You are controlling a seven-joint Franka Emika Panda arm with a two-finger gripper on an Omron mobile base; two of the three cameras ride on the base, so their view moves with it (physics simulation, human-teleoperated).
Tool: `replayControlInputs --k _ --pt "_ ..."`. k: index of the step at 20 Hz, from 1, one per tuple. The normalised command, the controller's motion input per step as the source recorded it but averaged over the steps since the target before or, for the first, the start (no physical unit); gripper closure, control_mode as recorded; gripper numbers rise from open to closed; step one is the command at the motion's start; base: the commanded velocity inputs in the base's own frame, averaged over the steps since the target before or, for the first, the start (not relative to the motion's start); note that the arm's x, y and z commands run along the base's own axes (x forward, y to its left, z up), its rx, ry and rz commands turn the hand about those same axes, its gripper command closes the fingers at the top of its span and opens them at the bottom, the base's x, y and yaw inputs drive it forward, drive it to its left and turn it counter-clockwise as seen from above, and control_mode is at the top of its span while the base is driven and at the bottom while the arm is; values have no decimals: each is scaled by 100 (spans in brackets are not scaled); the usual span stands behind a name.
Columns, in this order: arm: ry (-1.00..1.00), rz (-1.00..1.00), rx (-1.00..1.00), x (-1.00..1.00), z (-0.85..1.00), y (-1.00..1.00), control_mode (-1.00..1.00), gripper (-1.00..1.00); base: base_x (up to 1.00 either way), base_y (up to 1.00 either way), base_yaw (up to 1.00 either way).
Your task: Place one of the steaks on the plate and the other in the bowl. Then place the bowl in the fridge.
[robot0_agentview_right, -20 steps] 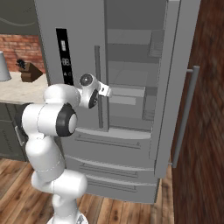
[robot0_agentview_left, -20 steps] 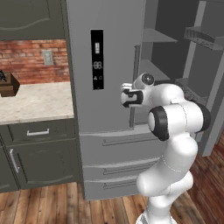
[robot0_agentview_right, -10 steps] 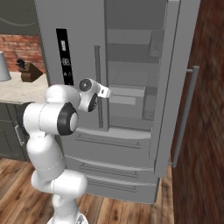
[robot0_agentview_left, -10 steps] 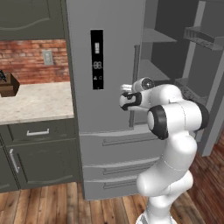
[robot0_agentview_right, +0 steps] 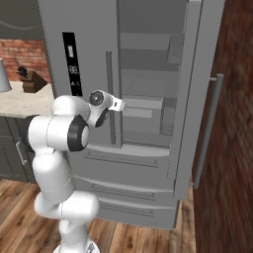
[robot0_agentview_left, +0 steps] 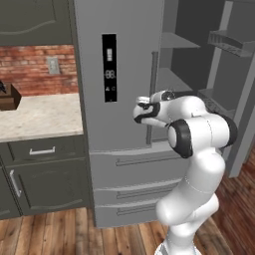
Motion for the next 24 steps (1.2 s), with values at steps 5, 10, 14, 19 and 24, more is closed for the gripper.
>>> replayControlInputs --k 5,10,14,19,24 --pt "0 17 0 0 1 45 -100 100 0 0 0" --pt "0 13 0 -4 1 64 -100 100 0 0 0" --pt "0 11 0 -16 5 71 -100 100 0 0 0" --pt "6 8 0 -26 11 69 -100 100 0 0 0" --pt "16 2 0 -52 34 74 -100 100 0 0 0"
